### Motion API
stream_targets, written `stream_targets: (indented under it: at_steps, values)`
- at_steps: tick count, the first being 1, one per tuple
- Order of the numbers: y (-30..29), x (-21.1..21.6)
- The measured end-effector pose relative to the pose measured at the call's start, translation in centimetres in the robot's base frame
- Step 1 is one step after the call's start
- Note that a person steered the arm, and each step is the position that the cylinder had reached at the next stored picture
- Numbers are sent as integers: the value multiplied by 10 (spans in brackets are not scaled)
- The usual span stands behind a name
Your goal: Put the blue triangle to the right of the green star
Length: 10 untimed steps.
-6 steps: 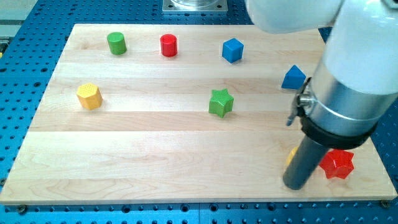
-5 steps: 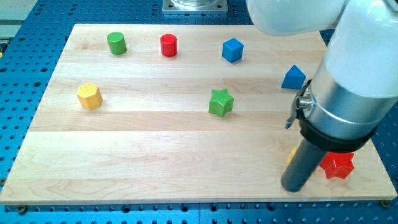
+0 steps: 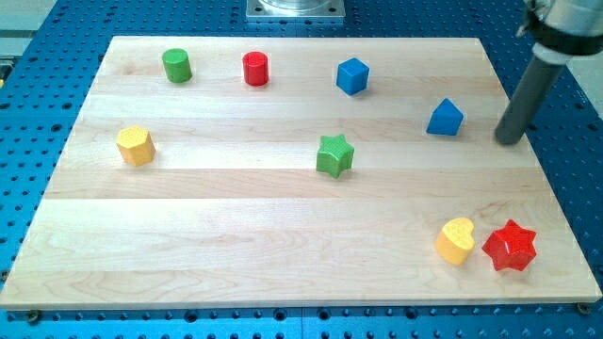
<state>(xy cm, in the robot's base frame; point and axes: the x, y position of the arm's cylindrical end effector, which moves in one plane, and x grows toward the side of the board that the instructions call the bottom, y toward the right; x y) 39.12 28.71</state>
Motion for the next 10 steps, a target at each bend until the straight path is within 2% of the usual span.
stream_targets:
  at_steps: [1, 2, 3, 4, 5, 6, 8, 10]
  values:
    - [-50, -25]
    - [-86, 12]
    - [-95, 21]
    - [-93, -19]
    - [-143, -10]
    - [-126, 37]
    - [-150, 26]
    - [-153, 81]
